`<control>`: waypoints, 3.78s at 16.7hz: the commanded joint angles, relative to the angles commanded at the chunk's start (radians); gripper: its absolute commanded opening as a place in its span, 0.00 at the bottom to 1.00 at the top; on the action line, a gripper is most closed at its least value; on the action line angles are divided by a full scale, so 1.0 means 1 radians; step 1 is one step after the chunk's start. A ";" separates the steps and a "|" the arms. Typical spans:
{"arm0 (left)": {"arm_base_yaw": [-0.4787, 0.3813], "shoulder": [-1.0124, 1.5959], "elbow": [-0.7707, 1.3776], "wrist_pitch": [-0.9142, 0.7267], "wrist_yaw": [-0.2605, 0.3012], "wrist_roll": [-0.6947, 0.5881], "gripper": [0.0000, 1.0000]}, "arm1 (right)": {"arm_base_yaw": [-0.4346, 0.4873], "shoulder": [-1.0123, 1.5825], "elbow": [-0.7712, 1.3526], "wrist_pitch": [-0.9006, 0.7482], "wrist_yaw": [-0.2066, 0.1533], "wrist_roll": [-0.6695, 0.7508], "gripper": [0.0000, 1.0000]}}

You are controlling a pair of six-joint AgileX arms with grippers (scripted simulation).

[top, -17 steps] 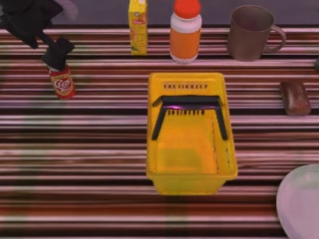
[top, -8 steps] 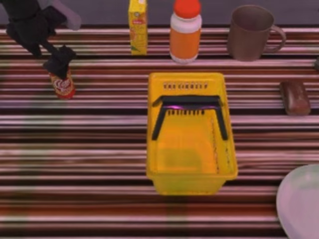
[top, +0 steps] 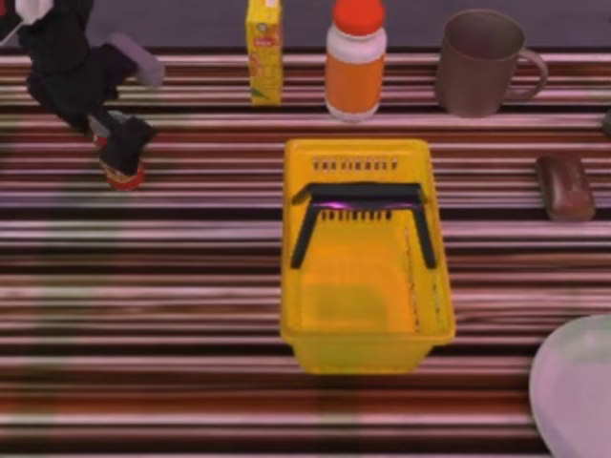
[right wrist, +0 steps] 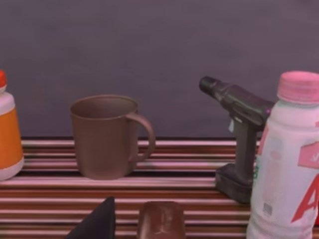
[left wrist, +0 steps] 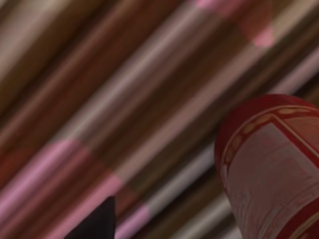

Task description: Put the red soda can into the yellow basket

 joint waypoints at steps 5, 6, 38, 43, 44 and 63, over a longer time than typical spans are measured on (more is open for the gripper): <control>0.000 0.001 -0.007 0.007 0.000 0.000 0.92 | 0.000 0.000 0.000 0.000 0.000 0.000 1.00; 0.000 0.001 -0.007 0.007 0.000 0.000 0.85 | 0.000 0.000 0.000 0.000 0.000 0.000 1.00; -0.083 -0.137 -0.324 0.668 0.406 -0.226 0.00 | 0.000 0.000 0.000 0.000 0.000 0.000 1.00; -0.145 -0.250 -0.597 1.210 0.717 -0.417 0.00 | 0.000 0.000 0.000 0.000 0.000 0.000 1.00; -0.157 -0.275 -0.653 1.316 0.779 -0.455 0.00 | 0.000 0.000 0.000 0.000 0.000 0.000 1.00; -0.230 -0.426 -1.026 2.046 1.198 -0.693 0.00 | 0.000 0.000 0.000 0.000 0.000 0.000 1.00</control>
